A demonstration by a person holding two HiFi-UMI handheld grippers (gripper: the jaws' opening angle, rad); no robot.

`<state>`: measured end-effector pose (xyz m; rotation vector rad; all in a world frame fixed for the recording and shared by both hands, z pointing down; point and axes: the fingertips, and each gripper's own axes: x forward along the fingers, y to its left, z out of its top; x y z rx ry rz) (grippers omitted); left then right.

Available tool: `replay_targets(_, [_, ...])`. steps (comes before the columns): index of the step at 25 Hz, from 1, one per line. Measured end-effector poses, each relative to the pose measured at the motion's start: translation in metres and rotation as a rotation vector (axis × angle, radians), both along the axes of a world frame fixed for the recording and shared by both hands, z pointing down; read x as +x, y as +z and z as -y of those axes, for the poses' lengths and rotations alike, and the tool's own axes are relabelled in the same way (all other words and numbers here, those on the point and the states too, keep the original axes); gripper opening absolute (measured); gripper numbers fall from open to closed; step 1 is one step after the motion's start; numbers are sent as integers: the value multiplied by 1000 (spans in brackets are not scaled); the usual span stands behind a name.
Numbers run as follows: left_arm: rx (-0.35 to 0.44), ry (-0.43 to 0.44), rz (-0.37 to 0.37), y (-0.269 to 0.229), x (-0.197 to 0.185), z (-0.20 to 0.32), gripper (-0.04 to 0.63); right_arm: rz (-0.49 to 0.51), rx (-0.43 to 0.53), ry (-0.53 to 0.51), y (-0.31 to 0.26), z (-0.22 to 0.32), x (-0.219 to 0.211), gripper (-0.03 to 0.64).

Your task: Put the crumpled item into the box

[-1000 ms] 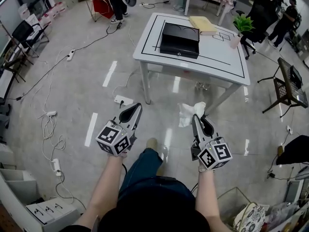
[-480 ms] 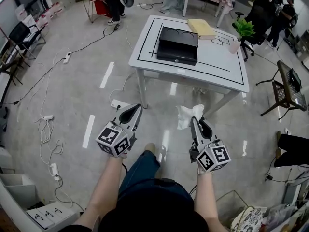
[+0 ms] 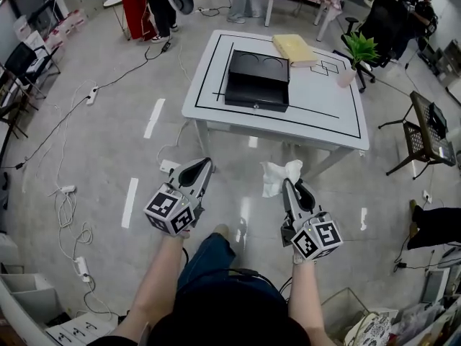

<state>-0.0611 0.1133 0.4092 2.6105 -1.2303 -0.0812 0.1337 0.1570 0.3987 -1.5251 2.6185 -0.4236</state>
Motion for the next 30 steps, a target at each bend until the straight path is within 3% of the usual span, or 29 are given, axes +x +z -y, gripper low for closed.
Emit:
replay_targets(19, [-5,80,1,-12,20,112,3,3,-4,74,-12,94,13,64])
replay_targets(30, [23,89,2,-8,-7,163,3,9,30,95,-11,145,-10,64])
